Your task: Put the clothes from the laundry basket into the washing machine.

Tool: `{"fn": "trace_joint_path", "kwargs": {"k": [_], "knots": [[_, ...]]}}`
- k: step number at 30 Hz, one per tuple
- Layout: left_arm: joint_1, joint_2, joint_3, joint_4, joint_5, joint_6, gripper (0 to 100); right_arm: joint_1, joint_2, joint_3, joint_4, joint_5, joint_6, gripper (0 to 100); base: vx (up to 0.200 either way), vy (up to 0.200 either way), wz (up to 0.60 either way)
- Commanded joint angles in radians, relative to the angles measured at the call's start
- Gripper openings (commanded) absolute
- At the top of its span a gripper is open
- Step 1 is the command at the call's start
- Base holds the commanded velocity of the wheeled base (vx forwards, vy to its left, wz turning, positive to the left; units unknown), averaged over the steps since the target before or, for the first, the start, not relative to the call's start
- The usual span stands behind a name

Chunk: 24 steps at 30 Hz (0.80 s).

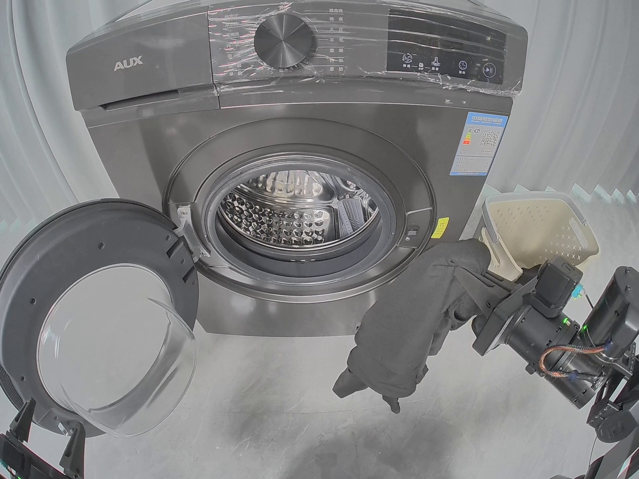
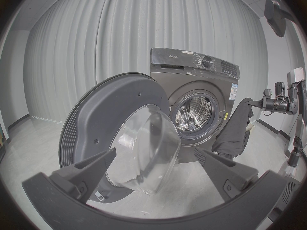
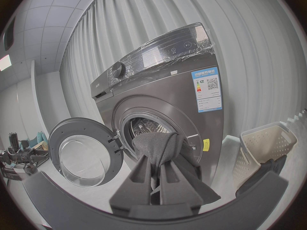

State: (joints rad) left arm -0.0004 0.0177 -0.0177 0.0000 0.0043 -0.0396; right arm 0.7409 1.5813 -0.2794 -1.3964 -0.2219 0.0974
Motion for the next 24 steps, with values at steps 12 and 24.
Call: {"fn": "trace_joint_path", "kwargs": {"k": [12,24], "knots": [[0.002,-0.018,0.018,0.002,-0.015,0.066,100,0.055,0.085,-0.07,0.013,-0.019,0.005,0,0.0,0.0,0.0],[0.003,-0.018,-0.011,-0.028,-0.02,0.029,100,0.109,0.238,-0.251,0.0,-0.068,0.042,0,0.0,0.0,0.0]]}}
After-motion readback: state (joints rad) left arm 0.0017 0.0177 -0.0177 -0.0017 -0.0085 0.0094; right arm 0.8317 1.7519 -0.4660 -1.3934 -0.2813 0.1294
